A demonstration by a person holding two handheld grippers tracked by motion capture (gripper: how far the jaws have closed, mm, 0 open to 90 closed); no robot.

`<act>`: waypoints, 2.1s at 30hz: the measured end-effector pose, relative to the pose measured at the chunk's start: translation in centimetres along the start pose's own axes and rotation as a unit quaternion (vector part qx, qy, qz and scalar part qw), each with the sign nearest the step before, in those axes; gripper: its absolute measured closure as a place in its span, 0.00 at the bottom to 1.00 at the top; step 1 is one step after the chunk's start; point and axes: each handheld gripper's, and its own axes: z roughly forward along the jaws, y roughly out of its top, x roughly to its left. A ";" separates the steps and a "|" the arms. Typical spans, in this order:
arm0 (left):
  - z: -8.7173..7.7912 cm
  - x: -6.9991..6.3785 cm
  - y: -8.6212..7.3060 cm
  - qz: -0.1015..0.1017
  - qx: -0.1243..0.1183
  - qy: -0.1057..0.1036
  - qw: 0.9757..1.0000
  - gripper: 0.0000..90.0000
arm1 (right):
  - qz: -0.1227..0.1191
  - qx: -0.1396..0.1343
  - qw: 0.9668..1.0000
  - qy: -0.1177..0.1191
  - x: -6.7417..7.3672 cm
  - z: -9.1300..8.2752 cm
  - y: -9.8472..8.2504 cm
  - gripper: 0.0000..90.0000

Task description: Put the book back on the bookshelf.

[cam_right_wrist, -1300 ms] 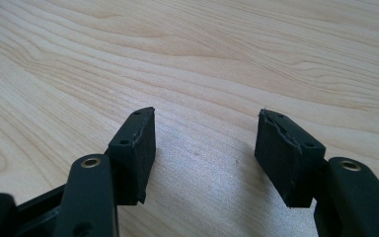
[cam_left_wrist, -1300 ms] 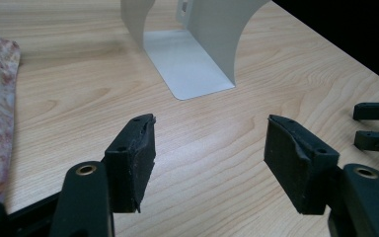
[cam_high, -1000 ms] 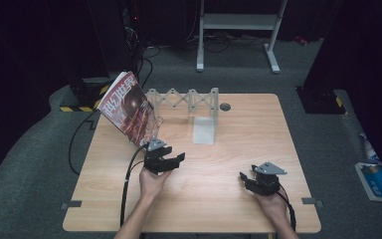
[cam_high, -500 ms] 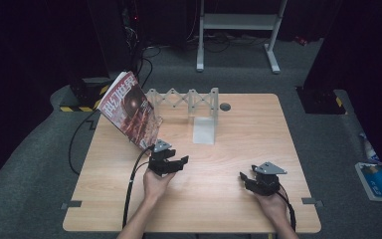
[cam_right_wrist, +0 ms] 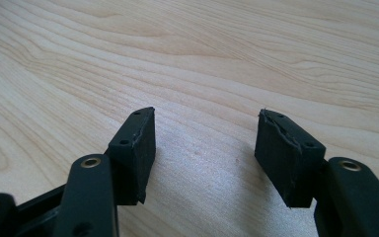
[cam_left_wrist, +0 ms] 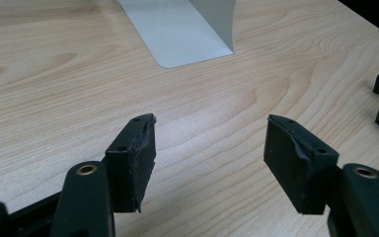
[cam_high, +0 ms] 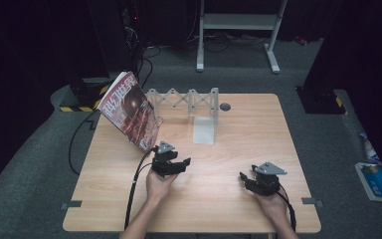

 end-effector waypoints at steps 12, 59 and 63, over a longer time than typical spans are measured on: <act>1.0 0.0 -0.5 0.005 0.011 0.011 1.000 0.41 | -0.001 -0.003 1.000 -0.002 0.0 0.0 0.0 0.44; 3.1 0.0 -1.5 0.018 0.021 0.059 0.998 0.41 | -0.004 -0.005 1.000 -0.002 0.1 0.0 -0.1 0.44; 3.2 -0.2 -1.7 0.029 0.018 0.068 0.997 0.41 | -0.004 -0.004 1.000 -0.002 0.1 0.0 -0.1 0.44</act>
